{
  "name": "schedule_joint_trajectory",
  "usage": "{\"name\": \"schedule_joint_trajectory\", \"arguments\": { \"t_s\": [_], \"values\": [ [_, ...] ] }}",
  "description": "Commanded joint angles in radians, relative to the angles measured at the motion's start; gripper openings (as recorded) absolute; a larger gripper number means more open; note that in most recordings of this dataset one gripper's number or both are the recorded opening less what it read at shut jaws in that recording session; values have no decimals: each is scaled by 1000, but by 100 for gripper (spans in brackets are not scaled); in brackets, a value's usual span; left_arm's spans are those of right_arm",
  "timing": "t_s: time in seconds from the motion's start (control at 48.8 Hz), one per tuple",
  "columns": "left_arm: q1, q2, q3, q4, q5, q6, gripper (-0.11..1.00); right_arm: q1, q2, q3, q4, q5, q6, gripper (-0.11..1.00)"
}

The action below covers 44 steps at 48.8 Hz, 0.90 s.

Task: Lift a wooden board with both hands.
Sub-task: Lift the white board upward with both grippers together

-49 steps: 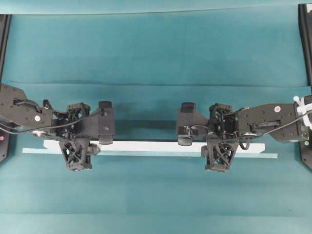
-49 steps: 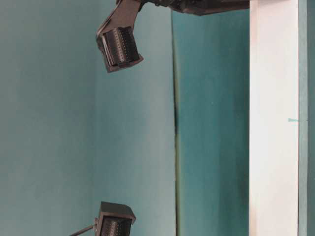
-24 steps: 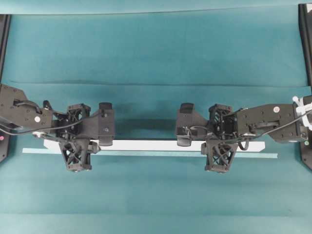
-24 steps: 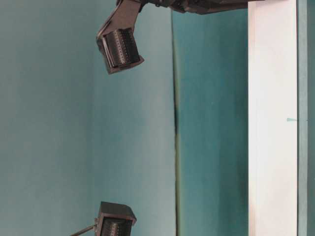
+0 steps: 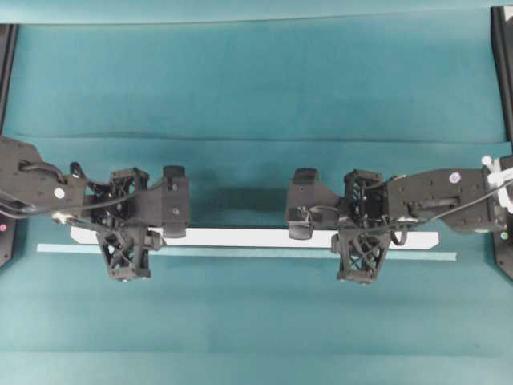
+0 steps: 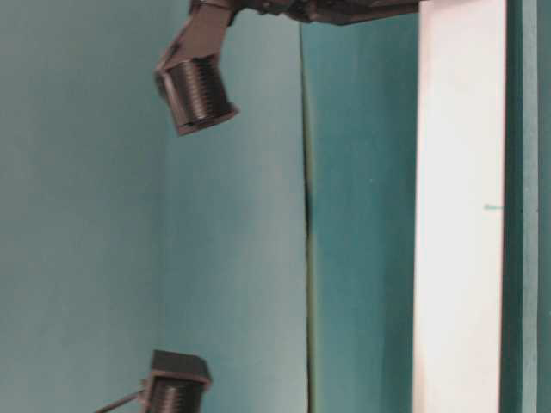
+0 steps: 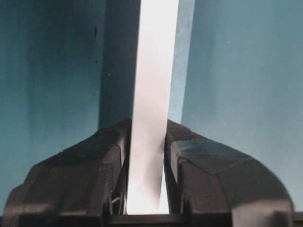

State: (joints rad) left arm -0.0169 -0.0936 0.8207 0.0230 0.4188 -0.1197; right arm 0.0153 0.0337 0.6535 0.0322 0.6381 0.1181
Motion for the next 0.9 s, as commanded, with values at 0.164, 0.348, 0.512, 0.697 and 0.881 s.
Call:
{"name": "schedule_joint_trajectory", "arguments": {
  "t_s": [0.164, 0.348, 0.512, 0.697, 0.881],
  "values": [
    [5, -100, -72, 3, 141, 2, 18, -9, -69, -78, 3, 141, 3, 22],
    [8, -172, -115, 3, 230, -3, 18, -25, -124, -130, 5, 253, 8, 22],
    [21, -222, -167, 3, 353, -3, 18, -32, -153, -189, 5, 350, 8, 22],
    [26, -258, -236, 3, 453, -5, 18, -34, -156, -258, 5, 422, 6, 22],
    [26, -264, -302, 5, 541, -5, 18, -35, -156, -321, 5, 502, 6, 22]
  ]
}}
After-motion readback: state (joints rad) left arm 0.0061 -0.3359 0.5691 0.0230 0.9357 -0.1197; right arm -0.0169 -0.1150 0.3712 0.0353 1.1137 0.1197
